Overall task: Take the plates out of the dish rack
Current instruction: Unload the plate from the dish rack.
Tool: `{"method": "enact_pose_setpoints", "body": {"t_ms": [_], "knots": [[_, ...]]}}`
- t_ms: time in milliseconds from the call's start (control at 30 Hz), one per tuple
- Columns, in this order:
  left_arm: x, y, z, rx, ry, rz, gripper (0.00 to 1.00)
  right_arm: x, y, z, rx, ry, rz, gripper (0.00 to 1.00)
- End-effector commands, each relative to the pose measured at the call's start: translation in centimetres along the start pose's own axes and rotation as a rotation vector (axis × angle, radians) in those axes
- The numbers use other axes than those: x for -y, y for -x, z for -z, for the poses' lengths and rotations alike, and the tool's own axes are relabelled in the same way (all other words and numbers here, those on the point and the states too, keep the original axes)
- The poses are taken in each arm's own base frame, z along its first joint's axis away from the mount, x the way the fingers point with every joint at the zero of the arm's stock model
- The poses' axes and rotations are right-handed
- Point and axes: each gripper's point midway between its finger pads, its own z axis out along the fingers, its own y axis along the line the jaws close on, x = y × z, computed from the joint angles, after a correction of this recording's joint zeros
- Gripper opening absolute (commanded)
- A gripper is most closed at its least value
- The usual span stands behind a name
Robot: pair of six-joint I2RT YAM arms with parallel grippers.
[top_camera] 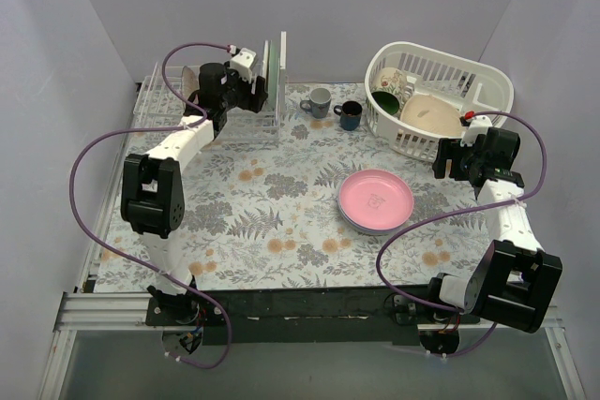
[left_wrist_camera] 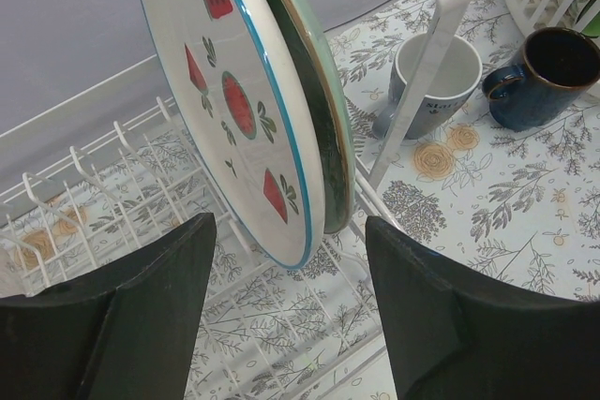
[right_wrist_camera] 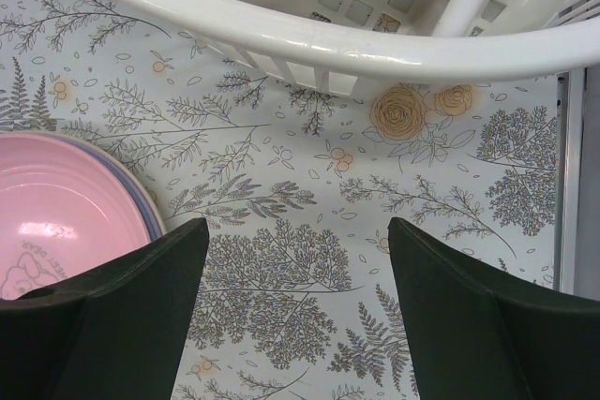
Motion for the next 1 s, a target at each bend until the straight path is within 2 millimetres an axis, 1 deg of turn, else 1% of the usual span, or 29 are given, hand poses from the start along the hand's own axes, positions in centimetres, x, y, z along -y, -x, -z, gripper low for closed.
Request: {"method": "enact_pose_setpoints", "body": {"t_ms": [0,200,500,567,600,633,700,767,833,867,933,967], "knots": [[-0.2,4.2,2.1,0.087,0.022,-0.051,0.64,0.2,0.6,0.2,0.018,-0.002,0.007,0.85],[-0.6,4.0,1.6,0.085,0.039,-0.061,0.64,0.2,0.6,0.1,0.015,-0.002,0.006,0.85],[-1.3,3.0,0.4,0.070,0.056,-0.070,0.65,0.3,0.6,0.1,0.015,-0.002,0.007,0.85],[-1.5,3.2,0.2,0.074,0.061,-0.071,0.65,0.3,0.5,0.1,0.012,-0.003,0.003,0.85],[-1.4,2.9,-0.1,0.068,0.057,-0.073,0.65,0.2,0.6,0.0,0.014,-0.001,0.004,0.85],[-1.6,3.2,-0.2,0.074,0.059,-0.074,0.65,0.2,0.5,0.1,0.012,-0.001,0.003,0.85],[-1.6,2.9,-0.6,0.066,0.055,-0.070,0.65,0.3,0.5,0.1,0.012,-0.003,0.005,0.85],[-1.9,3.4,-0.8,0.074,0.059,-0.071,0.65,0.3,0.6,0.1,0.014,-0.005,0.004,0.85],[-1.7,3.1,-1.3,0.068,0.049,-0.068,0.65,0.3,0.6,0.1,0.014,-0.006,0.004,0.85],[-1.8,3.4,-1.4,0.071,0.051,-0.070,0.65,0.3,0.6,0.1,0.014,-0.006,0.006,0.85],[-2.2,3.0,-1.9,0.063,0.061,-0.068,0.65,0.3,0.5,0.1,0.013,-0.006,0.004,0.85],[-2.3,3.4,-1.9,0.068,0.065,-0.071,0.65,0.3,0.4,0.1,0.011,-0.007,0.003,0.85]]}}
